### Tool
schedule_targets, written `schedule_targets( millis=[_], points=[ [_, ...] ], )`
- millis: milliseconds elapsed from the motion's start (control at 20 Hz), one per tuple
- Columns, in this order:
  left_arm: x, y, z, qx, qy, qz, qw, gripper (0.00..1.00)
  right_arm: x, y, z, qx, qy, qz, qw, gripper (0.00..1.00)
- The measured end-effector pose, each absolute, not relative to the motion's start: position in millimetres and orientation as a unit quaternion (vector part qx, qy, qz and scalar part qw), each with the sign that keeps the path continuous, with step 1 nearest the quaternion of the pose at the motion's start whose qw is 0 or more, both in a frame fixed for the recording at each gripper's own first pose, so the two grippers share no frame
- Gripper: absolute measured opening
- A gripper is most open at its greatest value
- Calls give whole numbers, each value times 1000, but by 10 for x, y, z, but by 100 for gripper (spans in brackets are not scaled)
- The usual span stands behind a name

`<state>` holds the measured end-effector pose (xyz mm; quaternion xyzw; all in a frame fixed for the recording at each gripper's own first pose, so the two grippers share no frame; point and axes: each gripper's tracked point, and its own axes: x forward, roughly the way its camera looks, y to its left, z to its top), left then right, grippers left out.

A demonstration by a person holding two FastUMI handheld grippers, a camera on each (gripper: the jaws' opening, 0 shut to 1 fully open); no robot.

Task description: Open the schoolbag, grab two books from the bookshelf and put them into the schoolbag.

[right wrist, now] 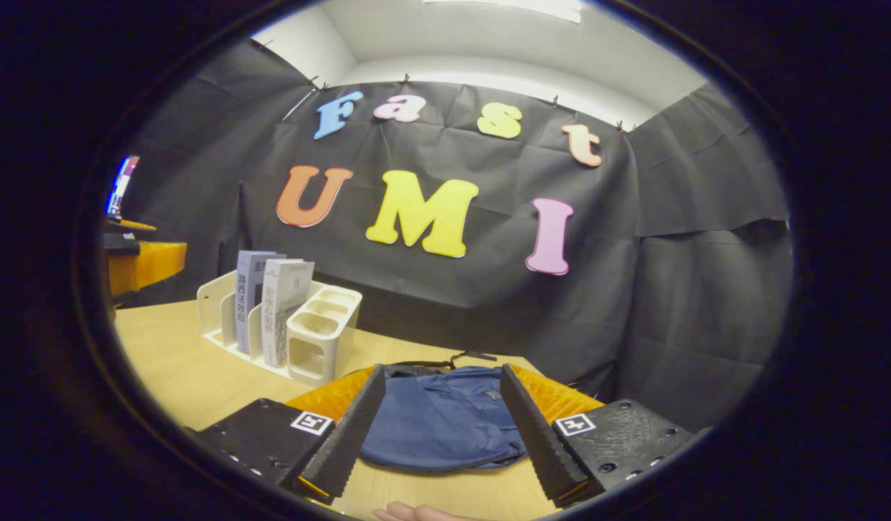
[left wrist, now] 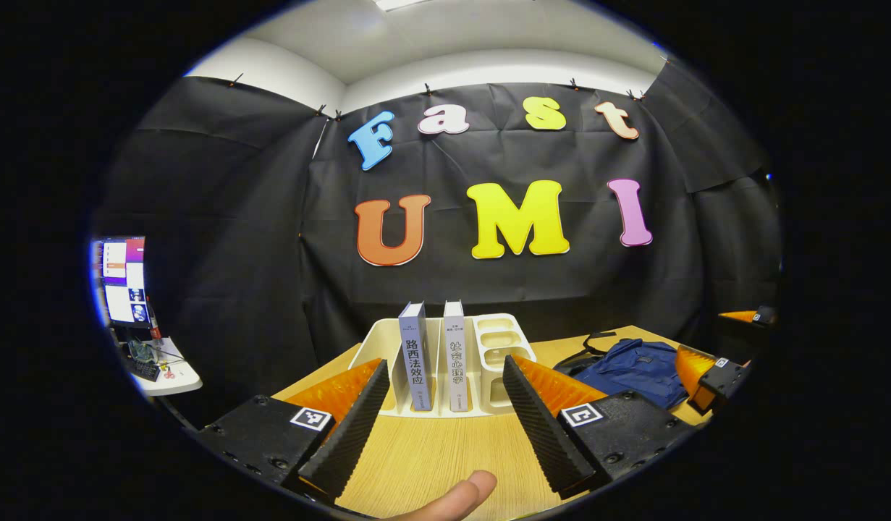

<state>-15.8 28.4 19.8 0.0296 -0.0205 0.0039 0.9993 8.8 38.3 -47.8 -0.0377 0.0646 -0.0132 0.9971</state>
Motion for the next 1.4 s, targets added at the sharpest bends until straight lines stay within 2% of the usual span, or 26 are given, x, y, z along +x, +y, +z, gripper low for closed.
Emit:
schedule_targets(
  millis=[300, 450, 500, 700, 750, 950, 1050, 1150, 1400],
  points=[
    [-166, 328, 239, 28, -29, 1, 999, 99, 366, 805, -955, -75, 117, 21, 990, 94],
    [-160, 379, 231, 20, -27, 3, 999, 99, 517, 1020, -1216, -101, 148, 32, 983, 98],
    [-154, 400, 227, 18, -26, 4, 999, 99, 561, 1086, -1309, -111, 161, 37, 980, 96],
    [-115, 546, 193, 8, -17, 12, 1000, 99, 735, 1313, -1633, -149, 201, 53, 967, 98],
    [-99, 582, 184, 5, -15, 13, 1000, 99, 764, 1341, -1706, -163, 209, 53, 963, 96],
    [-34, 736, 88, 0, 0, 27, 1000, 99, 876, 1350, -1979, -198, 247, 45, 947, 99],
    [-27, 795, 68, 0, 4, 34, 999, 99, 955, 1318, -2087, -209, 267, 33, 940, 95],
    [-12, 795, 66, -5, 3, 33, 999, 99, 1000, 1243, -2188, -227, 286, 18, 931, 98],
    [-12, 699, 43, -13, 5, 23, 1000, 99, 1104, 1210, -2091, -270, 279, -1, 922, 93]
  ],
)
